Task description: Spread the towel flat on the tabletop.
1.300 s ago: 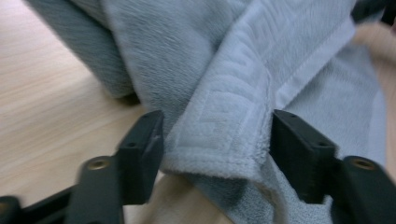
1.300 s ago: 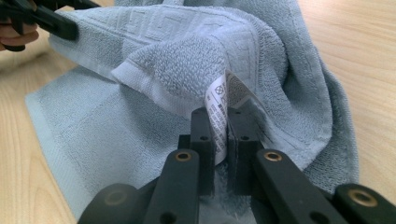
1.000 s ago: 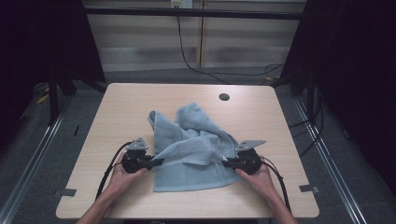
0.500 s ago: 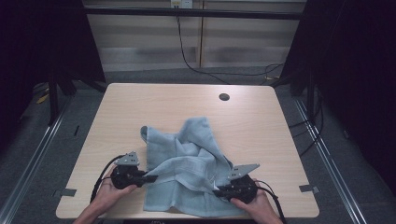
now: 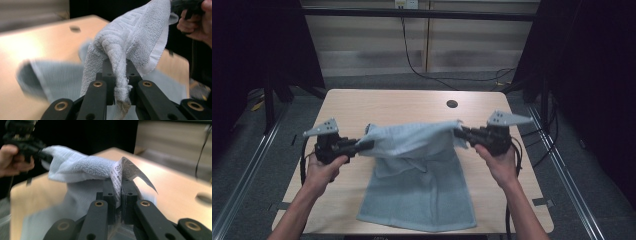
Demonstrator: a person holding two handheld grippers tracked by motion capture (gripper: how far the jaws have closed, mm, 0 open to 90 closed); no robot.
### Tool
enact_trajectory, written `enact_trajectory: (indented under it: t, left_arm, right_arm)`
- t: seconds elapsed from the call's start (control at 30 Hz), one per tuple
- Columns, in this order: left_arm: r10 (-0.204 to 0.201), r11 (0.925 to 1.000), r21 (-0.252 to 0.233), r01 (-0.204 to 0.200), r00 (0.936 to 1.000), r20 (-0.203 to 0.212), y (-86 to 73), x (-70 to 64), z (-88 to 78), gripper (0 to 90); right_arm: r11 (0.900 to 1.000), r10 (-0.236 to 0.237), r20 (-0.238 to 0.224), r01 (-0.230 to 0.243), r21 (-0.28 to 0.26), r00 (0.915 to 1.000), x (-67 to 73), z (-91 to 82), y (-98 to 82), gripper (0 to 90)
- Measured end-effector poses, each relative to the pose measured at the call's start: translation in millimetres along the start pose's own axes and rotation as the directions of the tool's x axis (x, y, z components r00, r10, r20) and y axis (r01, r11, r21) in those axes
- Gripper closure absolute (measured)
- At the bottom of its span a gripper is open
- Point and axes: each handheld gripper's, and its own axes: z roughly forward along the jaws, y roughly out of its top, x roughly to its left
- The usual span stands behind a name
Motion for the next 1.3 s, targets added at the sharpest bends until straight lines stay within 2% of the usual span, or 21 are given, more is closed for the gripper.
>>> enact_trajectory:
  t: [0.07,0.13,0.2,0.23,0.27,0.3,0.33,0.4,0.43,0.47,0.5,0.67,0.73,0.83,0.87,0.97,1.0,1.07,1.17,1.2,1.3]
  left_arm:
    - [-0.041,0.9972,-0.063,0.041,0.9991,0.010,15.6,8.4,0.5,82.7]
    - [-0.089,0.9903,-0.111,0.084,0.9952,-0.040,36.4,28.1,7.3,82.7]
    - [-0.108,0.9883,-0.116,0.099,0.9917,-0.070,41.2,36.7,11.0,82.5]
    - [-0.129,0.9866,-0.114,0.117,0.9866,-0.101,44.8,46.4,15.3,82.1]
    - [-0.171,0.9818,-0.106,0.158,0.9757,-0.136,47.0,66.1,25.8,78.9]
    - [-0.193,0.9794,-0.096,0.178,0.9647,-0.180,45.5,74.3,31.6,75.6]
    - [-0.193,0.9794,-0.096,0.178,0.9647,-0.180,45.5,74.3,31.6,72.0]
    - [-0.228,0.9734,-0.076,0.216,0.9467,-0.228,37.0,88.3,41.2,71.2]
    - [-0.230,0.9730,-0.050,0.225,0.9372,-0.262,32.2,93.3,45.2,62.4]
    - [-0.243,0.9698,-0.048,0.239,0.9276,-0.284,27.7,96.9,46.7,62.4]
    - [-0.258,0.9659,-0.059,0.252,0.9266,-0.273,23.0,99.5,45.7,59.7]
    - [-0.234,0.9717,-0.022,0.235,0.9448,-0.230,-4.1,88.6,37.9,58.3]
    - [-0.229,0.9724,-0.009,0.233,0.9465,-0.227,-9.6,84.7,38.1,58.3]
    - [-0.189,0.9780,0.047,0.203,0.9578,-0.217,-27.1,72.7,39.9,58.4]
    - [-0.193,0.9770,0.054,0.206,0.9636,-0.185,-33.6,67.9,40.8,58.4]
    - [-0.161,0.9751,0.133,0.178,0.9788,-0.127,-53.0,50.4,48.8,58.6]
    - [-0.138,0.9695,0.188,0.158,0.9838,-0.115,-66.4,40.5,54.2,58.3]
    - [-0.127,0.9668,0.205,0.152,0.9833,-0.131,-72.7,36.4,57.4,56.4]
    - [-0.106,0.9512,0.273,0.144,0.9832,-0.148,-90.3,37.6,69.8,54.6]
    - [-0.114,0.9439,0.287,0.163,0.9772,-0.179,-101.3,44.7,78.1,54.1]
    - [-0.101,0.9459,0.283,0.160,0.9723,-0.211,-107.8,49.3,81.7,55.5]
  right_arm:
    - [0.999,0.006,0.022,-0.005,-0.035,0.9997,-13.7,10.0,24.6,84.4]
    - [0.999,0.008,0.048,-0.006,-0.037,0.9988,-25.2,20.3,38.9,84.3]
    - [0.999,0.016,0.066,-0.013,-0.038,0.9977,-32.5,26.5,44.8,84.2]
    - [0.999,0.026,0.083,-0.023,-0.038,0.9962,-40.8,33.2,49.5,84.0]
    - [0.999,0.047,0.126,-0.045,-0.020,0.9909,-58.8,49.0,54.5,82.2]
    - [0.999,0.050,0.162,-0.052,0.003,0.9856,-66.9,58.2,53.9,79.6]
    - [0.999,0.050,0.162,-0.052,0.003,0.9856,-66.9,58.2,53.9,79.6]
    - [0.995,0.054,0.227,-0.071,0.067,0.9724,-80.4,76.7,46.8,69.0]
    - [0.988,0.094,0.259,-0.122,0.094,0.9613,-90.0,90.0,34.3,62.9]
    - [0.988,0.094,0.259,-0.122,0.094,0.9613,-90.0,90.0,34.3,62.9]
    - [0.986,0.109,0.265,-0.138,0.091,0.9581,-92.2,94.0,27.7,61.5]
    - [0.983,0.105,0.206,-0.134,0.128,0.9728,-82.6,97.8,-0.4,56.0]
    - [0.982,0.113,0.190,-0.138,0.127,0.9753,-79.6,95.4,-4.1,55.9]
    - [0.979,0.108,0.120,-0.126,0.162,0.9869,-62.7,89.0,-25.2,58.8]
    - [0.979,0.108,0.120,-0.126,0.162,0.9869,-62.7,89.0,-25.2,58.8]
    - [0.964,0.102,0.054,-0.112,0.241,0.9933,-45.8,91.6,-60.3,61.4]
    - [0.959,0.107,0.041,-0.114,0.261,0.9934,-42.1,93.3,-69.6,61.7]
    - [0.954,0.110,0.030,-0.114,0.278,0.9935,-38.9,95.6,-78.8,62.8]
    - [0.927,0.084,0.014,-0.084,0.367,0.9963,-29.7,106.2,-102.1,62.5]
    - [0.913,0.095,0.007,-0.090,0.397,0.9954,-25.9,112.0,-114.8,61.5]
    - [0.901,0.069,0.026,-0.073,0.428,0.9973,-22.8,115.2,-123.5,58.7]
